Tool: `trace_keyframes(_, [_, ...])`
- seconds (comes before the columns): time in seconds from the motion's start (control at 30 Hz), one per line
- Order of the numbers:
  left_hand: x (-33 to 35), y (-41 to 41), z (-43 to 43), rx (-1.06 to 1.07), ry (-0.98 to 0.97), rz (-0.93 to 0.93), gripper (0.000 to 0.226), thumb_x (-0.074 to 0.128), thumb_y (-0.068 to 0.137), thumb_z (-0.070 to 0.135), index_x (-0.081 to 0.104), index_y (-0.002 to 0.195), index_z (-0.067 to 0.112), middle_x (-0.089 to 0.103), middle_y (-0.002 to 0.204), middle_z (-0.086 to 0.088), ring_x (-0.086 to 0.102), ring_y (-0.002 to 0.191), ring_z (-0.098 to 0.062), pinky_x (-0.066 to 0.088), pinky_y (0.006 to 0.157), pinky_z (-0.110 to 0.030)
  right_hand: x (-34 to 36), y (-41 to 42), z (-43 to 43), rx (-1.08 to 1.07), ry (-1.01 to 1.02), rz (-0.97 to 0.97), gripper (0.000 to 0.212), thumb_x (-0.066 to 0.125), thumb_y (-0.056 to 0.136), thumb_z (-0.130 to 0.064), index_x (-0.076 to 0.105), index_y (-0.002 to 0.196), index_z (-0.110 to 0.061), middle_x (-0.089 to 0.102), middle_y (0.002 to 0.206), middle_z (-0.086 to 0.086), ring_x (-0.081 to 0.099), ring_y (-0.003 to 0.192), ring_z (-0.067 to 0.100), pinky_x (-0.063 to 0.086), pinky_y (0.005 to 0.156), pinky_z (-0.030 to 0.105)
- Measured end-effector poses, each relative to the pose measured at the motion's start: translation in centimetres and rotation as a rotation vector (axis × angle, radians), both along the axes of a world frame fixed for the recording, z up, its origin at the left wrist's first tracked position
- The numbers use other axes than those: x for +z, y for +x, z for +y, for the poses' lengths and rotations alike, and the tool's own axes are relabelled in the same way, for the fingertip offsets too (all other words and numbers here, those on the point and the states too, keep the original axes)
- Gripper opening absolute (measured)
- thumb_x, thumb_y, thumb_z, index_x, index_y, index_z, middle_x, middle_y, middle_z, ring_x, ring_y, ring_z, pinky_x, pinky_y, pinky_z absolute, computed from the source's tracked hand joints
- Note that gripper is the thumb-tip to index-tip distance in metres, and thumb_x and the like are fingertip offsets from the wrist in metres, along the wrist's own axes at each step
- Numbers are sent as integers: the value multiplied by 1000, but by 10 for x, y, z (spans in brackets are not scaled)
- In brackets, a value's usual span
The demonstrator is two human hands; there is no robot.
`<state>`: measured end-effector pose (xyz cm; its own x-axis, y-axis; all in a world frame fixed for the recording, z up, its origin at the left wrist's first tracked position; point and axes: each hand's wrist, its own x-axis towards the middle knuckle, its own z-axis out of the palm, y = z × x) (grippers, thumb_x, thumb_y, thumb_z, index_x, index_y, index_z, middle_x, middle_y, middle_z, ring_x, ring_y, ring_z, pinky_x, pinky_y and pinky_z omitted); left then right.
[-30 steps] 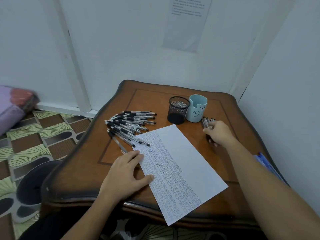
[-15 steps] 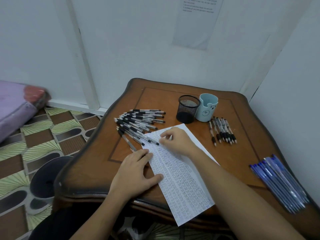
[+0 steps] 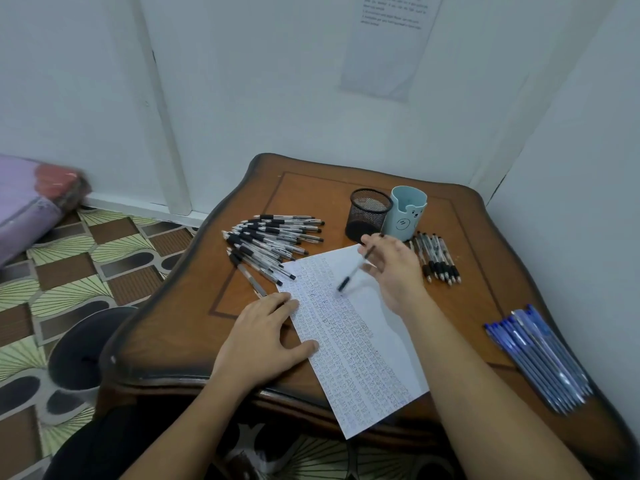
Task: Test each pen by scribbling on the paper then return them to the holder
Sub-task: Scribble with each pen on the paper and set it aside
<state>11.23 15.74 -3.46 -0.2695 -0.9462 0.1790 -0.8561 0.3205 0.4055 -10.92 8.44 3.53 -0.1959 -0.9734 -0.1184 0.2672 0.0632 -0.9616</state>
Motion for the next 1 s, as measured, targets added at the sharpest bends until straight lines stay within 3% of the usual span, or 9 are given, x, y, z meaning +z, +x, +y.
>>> trace_keyframes(0.1, [2, -1, 2, 0, 21, 10, 95, 33, 68, 85, 44, 143, 28, 35, 150, 11, 29, 138, -9, 17, 114, -28, 6, -14, 11, -23, -42, -63, 10, 39, 108, -25, 47, 113, -21, 69, 78, 6, 66, 63, 22, 58, 67, 40])
trace_keyframes(0.2, [5, -1, 3, -3, 36, 16, 96, 33, 68, 85, 44, 144, 28, 35, 151, 10, 28, 139, -10, 18, 114, -30, 4, -21, 22, 33, -17, 101, 18, 36, 108, -31, 45, 123, -36, 49, 64, 3, 38, 45, 11, 38, 44, 24])
trace_keyframes(0.3, [6, -1, 4, -4, 38, 6, 98, 30, 66, 87, 43, 144, 28, 35, 151, 11, 28, 139, -9, 18, 114, -31, 4, -23, 30, 74, 8, 161, 9, 43, 106, -33, 48, 111, -27, 41, 63, 1, 26, 46, 8, 23, 41, 19])
trace_keyframes(0.47, [4, -1, 2, -7, 44, -1, 106, 24, 63, 95, 44, 143, 28, 36, 151, 11, 29, 138, -10, 19, 115, -33, 7, -31, 40, 61, -45, 85, 7, 49, 104, -15, 55, 105, -12, 37, 48, -1, 32, 40, 12, 32, 39, 23])
trace_keyframes(0.57, [3, -1, 2, -2, 43, -1, 103, 27, 64, 93, 45, 143, 28, 37, 150, 11, 30, 138, -10, 20, 115, -33, 4, -37, 42, 56, -1, -106, 37, 39, 107, -26, 63, 90, -3, 52, 55, 5, 54, 55, 18, 48, 60, 30])
trace_keyframes(0.67, [5, -2, 2, -3, 45, 3, 99, 30, 66, 89, 45, 143, 28, 37, 150, 11, 30, 138, -9, 20, 114, -33, -5, -44, 44, 68, 72, -89, 59, 30, 106, -47, 64, 86, -4, 51, 55, 6, 47, 53, 16, 38, 57, 30])
trace_keyframes(0.8, [5, -2, 3, -4, 40, 6, 96, 34, 67, 87, 46, 142, 28, 38, 148, 11, 31, 136, -9, 20, 114, -33, -20, -48, 51, 234, 46, 70, 32, 54, 99, -27, 69, 102, 1, 72, 84, 18, 68, 69, 21, 49, 54, 24])
trace_keyframes(0.93, [5, -2, 2, -8, 42, -4, 96, 33, 67, 87, 46, 142, 28, 37, 149, 11, 31, 136, -9, 20, 113, -32, -33, -43, 53, 208, 24, 174, 25, 61, 95, -23, 54, 75, -10, 48, 60, 4, 38, 50, 11, 30, 45, 17])
trace_keyframes(1.0, [6, -2, 2, -7, 43, -6, 97, 32, 67, 87, 45, 142, 27, 37, 149, 10, 30, 137, -9, 19, 114, -32, -39, -41, 55, 236, 20, 184, 27, 57, 97, -27, 58, 78, -8, 59, 65, 10, 47, 52, 13, 35, 46, 19])
